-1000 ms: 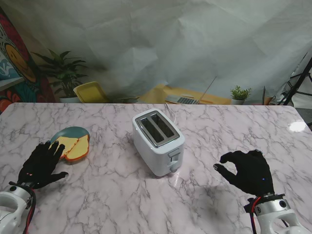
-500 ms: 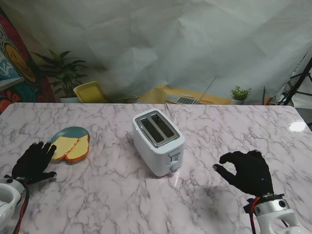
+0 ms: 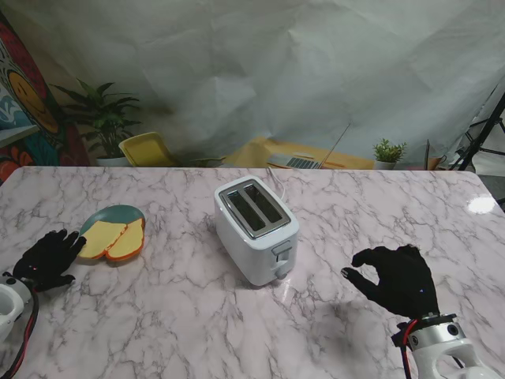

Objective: Toast the toast slices

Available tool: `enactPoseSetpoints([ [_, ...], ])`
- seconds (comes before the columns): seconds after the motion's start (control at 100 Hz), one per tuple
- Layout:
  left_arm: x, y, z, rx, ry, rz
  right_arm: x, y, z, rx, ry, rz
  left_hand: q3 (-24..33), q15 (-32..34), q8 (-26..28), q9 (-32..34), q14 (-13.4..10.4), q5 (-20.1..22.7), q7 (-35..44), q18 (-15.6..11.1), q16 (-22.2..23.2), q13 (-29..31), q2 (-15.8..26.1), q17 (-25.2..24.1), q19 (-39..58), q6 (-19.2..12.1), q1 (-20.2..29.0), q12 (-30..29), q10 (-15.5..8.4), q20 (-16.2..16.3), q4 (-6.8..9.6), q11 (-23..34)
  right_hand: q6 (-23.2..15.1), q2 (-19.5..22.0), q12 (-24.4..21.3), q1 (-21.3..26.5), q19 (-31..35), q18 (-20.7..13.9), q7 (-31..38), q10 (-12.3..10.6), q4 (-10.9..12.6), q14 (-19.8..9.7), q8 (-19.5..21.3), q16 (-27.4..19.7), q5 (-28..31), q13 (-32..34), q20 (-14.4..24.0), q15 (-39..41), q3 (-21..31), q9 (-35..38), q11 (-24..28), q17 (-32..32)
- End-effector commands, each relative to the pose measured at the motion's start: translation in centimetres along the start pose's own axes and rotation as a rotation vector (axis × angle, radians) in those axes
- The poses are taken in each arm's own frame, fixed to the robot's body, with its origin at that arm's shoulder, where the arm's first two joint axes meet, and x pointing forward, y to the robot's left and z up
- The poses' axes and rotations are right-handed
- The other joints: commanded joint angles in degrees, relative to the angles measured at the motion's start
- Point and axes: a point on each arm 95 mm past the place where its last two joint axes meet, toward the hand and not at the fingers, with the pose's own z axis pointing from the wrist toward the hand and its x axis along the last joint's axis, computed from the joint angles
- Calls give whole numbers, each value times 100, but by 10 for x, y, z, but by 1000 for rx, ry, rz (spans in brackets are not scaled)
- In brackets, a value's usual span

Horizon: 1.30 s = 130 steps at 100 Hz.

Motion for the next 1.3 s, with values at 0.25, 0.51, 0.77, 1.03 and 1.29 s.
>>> enactPoseSetpoints([
  [0.25, -4, -10, 19, -14, 31, 27, 2, -1, 0, 12, -2, -5, 364, 274, 923, -138, -62, -240, 127, -342, 7, 11, -192, -59, 385, -332, 782, 607, -366, -90, 107, 7, 88, 133, -16, 9, -75, 119, -42, 24, 124, 9, -62, -53, -44, -98, 84, -183, -151, -166, -108, -99],
  [0.51, -5, -11, 30, -41, 55, 30, 2, -2, 0, 11, -3, 4, 443, 356, 1140, -27, -141, -143, 320, -393, -96, 94, -200, -29, 419, -612, 981, 731, -613, -92, 116, 127, 94, 138, -14, 10, -75, 115, -40, 20, 125, 16, -63, -51, -43, -89, 84, -177, -155, -161, -101, -100],
  [0.77, -5, -12, 37, -53, 80, 30, -1, 0, -1, -2, -9, 7, 908, 924, 1128, 257, -227, 43, 1104, -474, 157, 220, -85, -44, 1227, -782, 1489, 552, -710, 301, 73, 734, 93, 139, -16, 12, -76, 120, -40, 29, 125, 16, -65, -50, -36, -90, 85, -176, -155, -156, -104, -100],
  [1.03, -2, -12, 41, -50, 100, 19, -1, -1, -1, 0, -8, 3, 2241, 1223, 1108, 402, -320, 128, 1831, -560, 328, 300, 337, -21, 1650, -958, 1489, 572, -824, 484, -50, 1172, 84, 148, -13, 9, -73, 127, -40, 22, 124, 18, -65, -48, -40, -80, 88, -172, -157, -148, -100, -98],
  [1.29, 3, -10, 42, -33, 99, -26, -1, -1, -1, 3, -8, 2, 2531, 1890, 1101, 847, -334, 557, 2782, -572, 698, 620, 536, -76, 2977, -1115, 1490, 957, -861, 1081, -167, 1865, 87, 157, -11, 11, -72, 121, -29, 25, 124, 15, -63, -44, -26, -68, 89, -164, -162, -144, -96, -95],
])
